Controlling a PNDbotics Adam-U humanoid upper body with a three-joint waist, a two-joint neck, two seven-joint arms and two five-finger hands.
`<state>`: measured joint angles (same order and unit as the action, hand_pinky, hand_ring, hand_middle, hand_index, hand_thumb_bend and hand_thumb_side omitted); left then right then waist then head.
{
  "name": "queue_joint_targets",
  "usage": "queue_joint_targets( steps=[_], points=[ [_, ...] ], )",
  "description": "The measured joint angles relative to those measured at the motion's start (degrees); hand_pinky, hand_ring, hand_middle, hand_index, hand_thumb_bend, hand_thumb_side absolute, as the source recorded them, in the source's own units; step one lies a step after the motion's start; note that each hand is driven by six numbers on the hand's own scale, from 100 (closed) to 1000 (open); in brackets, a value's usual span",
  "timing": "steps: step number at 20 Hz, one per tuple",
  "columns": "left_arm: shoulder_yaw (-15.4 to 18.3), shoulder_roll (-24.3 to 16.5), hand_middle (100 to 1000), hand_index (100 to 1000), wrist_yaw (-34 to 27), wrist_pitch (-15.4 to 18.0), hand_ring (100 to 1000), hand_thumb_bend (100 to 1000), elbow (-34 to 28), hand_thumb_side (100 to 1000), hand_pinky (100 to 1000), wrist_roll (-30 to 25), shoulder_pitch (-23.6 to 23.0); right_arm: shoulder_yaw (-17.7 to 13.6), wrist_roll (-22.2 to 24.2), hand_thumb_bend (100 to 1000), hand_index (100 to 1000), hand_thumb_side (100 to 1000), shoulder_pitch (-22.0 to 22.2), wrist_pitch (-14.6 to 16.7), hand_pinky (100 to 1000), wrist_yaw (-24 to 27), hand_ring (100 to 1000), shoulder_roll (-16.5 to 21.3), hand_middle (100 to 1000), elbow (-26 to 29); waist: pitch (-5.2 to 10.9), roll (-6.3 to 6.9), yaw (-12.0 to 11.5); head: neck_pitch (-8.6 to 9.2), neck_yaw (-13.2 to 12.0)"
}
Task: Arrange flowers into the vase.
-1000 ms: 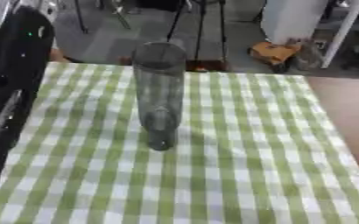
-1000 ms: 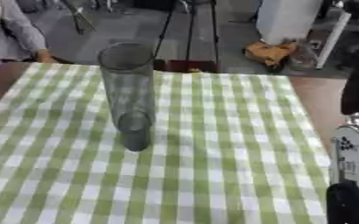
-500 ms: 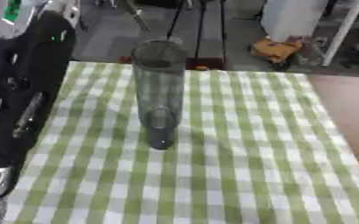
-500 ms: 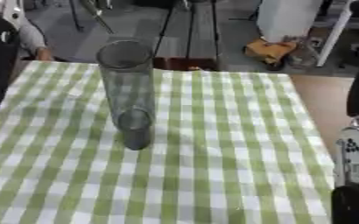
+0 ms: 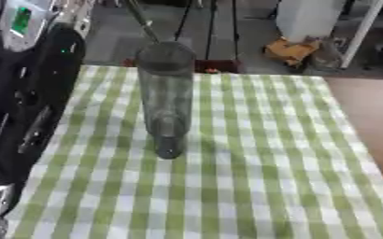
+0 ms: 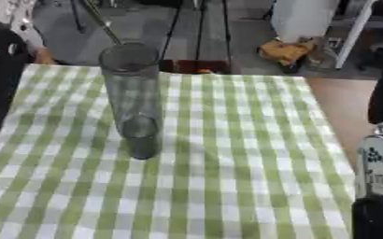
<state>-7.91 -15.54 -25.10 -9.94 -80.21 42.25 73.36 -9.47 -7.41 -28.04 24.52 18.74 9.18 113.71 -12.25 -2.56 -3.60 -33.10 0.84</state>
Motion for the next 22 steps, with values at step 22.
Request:
queue_joint_targets(
  steps=[22],
  points=[
    [-1.81, 0.50, 100, 100, -0.49, 3.75, 100, 100, 0.15, 657, 100, -1.69, -2.88, -0.10, -0.61, 100, 739, 904, -0.29, 0.28, 608, 0.00, 724, -0.38, 650, 0.00, -1.38, -0.06, 0.19, 1.44, 1.15]
  ],
)
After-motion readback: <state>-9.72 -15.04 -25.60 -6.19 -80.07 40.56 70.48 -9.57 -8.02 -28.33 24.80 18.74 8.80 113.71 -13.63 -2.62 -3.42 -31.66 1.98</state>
